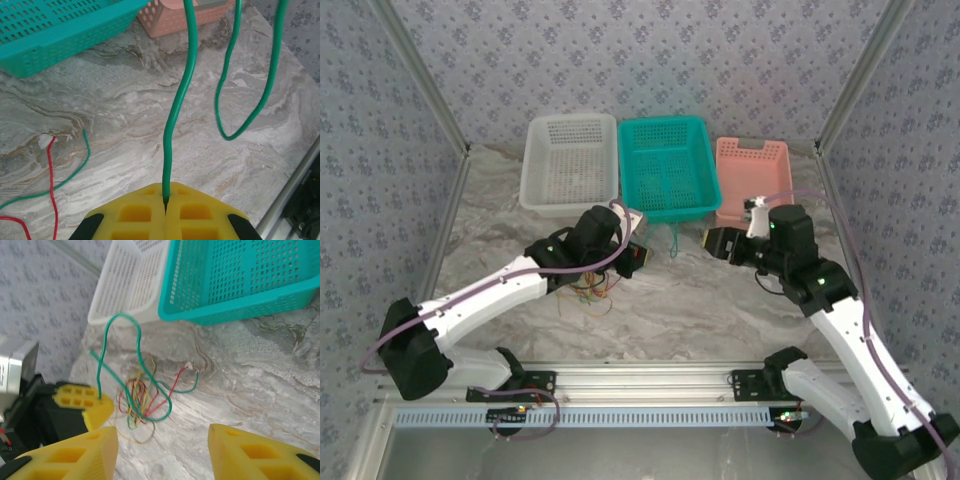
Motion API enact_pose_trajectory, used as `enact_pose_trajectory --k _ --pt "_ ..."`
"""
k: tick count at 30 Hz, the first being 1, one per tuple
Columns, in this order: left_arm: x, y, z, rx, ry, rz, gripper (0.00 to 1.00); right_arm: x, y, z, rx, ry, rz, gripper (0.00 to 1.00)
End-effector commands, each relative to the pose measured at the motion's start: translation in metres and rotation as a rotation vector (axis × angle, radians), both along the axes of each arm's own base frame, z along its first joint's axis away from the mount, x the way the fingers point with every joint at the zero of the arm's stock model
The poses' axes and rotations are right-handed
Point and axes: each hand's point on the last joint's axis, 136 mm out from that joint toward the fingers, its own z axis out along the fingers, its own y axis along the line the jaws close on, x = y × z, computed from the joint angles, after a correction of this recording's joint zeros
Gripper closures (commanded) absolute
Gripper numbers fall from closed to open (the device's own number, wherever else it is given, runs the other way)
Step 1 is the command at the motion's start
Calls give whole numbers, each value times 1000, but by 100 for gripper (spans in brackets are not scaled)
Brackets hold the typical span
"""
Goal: Untangle the cables
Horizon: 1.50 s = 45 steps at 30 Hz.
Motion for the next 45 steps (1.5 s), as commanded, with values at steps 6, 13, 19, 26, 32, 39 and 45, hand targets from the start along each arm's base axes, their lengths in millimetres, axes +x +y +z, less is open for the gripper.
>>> enact_pose_trajectory --k 6,13,19,26,32,39,45 --pt "-9 -4 11 -58 4 -46 100 -4 21 14 119 16 79 50" --pt "-8 -8 5 -45 25 -53 100 -12 50 20 -129 -34 138 57" --pt "-9 -10 6 -43 29 -62 100 7 69 22 -283 -65 167 55" --pt "-10 -10 5 -35 33 -71 100 21 81 10 -364 -55 203 55" --pt "-10 -12 2 -30 42 -78 100 29 88 -1 -374 -41 204 62" --pt "-11 -14 2 -31 45 -85 100 35 92 -6 -375 -33 204 77" --pt "-7 -11 -8 -6 51 -64 100 30 88 20 -310 -88 181 100"
